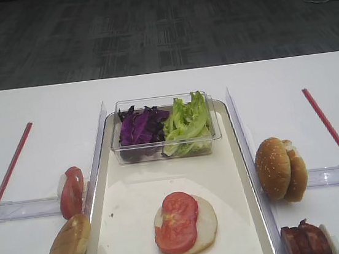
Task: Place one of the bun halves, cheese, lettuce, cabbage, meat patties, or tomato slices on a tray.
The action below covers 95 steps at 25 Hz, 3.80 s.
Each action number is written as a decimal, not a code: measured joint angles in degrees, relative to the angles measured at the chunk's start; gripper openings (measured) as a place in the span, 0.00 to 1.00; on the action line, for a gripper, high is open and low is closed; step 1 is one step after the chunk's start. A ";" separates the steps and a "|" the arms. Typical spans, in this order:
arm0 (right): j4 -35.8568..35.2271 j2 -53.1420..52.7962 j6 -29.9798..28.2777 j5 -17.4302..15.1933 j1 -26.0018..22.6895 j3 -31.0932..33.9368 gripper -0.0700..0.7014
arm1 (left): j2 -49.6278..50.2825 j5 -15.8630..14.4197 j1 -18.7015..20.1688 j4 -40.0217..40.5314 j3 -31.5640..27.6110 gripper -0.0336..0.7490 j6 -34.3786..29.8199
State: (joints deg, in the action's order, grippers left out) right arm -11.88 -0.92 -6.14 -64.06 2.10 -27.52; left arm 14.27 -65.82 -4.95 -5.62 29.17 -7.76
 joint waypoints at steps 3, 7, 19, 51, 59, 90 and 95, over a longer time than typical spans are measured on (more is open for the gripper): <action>0.00 0.00 0.00 0.00 0.00 0.00 0.94 | -3.52 -0.13 0.00 0.00 0.00 0.66 0.00; 0.00 0.00 0.00 0.00 0.00 0.00 0.94 | -7.67 -0.37 0.00 0.00 0.00 0.66 0.00; 0.00 0.00 0.00 0.00 0.00 0.00 0.94 | -11.92 -0.93 0.00 0.10 -0.44 0.66 -0.10; 0.00 0.00 -0.10 0.00 0.00 0.00 0.94 | -11.92 -1.19 2.90 1.85 -0.47 0.66 2.79; 0.00 0.00 -0.10 0.00 0.00 0.00 0.94 | -11.92 -1.23 2.90 2.82 -0.81 0.66 4.13; 0.00 0.00 0.00 0.00 0.00 0.00 0.94 | -11.92 -1.23 2.90 2.91 -0.92 0.65 4.35; 0.00 0.00 0.00 0.00 0.00 0.00 0.94 | -11.92 -1.23 2.90 2.91 -0.92 0.65 4.35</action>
State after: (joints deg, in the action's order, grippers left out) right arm -11.88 -0.92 -6.14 -64.06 2.10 -27.52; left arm 2.35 -67.06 -2.04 -2.71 28.25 -3.42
